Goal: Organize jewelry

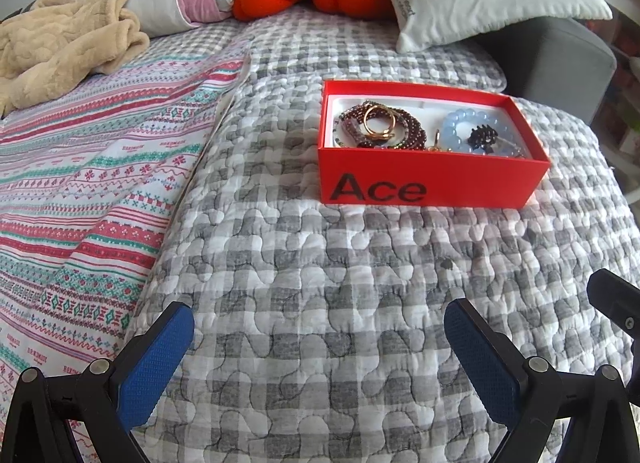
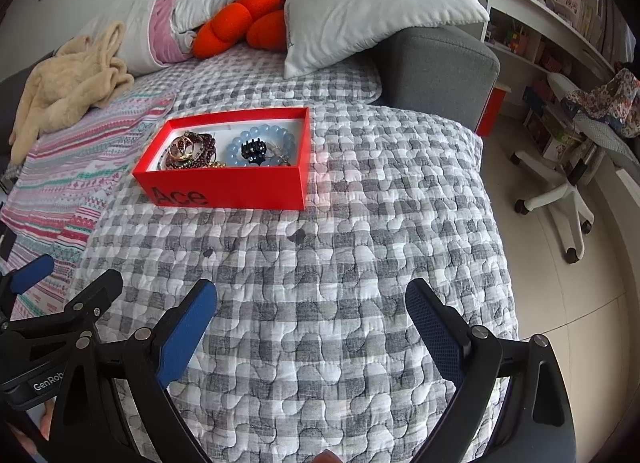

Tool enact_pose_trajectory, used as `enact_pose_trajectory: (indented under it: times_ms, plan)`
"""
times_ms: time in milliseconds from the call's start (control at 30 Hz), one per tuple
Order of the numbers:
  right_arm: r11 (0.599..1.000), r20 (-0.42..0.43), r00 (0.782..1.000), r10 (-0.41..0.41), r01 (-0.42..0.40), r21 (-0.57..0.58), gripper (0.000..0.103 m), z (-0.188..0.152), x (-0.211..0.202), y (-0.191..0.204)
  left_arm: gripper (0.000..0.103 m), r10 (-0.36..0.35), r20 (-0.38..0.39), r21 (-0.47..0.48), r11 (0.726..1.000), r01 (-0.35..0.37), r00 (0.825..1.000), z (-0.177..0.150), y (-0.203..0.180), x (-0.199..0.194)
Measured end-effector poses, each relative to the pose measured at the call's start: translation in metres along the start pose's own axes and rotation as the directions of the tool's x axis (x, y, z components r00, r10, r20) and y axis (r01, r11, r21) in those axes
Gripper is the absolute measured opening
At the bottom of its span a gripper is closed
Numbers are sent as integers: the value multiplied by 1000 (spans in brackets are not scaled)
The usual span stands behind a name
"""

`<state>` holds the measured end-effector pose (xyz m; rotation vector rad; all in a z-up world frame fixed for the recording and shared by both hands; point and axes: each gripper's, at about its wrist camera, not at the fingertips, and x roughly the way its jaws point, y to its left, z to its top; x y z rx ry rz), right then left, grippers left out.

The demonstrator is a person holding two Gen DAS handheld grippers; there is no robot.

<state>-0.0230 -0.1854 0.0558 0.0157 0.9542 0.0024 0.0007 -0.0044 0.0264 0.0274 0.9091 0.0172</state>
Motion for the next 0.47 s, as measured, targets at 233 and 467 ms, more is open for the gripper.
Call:
enact_pose_trajectory:
  times_ms: [233,467]
  plan:
    - [1000,-1,1000,3,-3,-4,97,1,2,2,103,4,-12,-1,1000,-4,1000,0,1,3]
    - [1000,-8,1000,4,-4,-4,97,-1,5,5,103,-8,-26,-10,1000,8,1000,0,2,8]
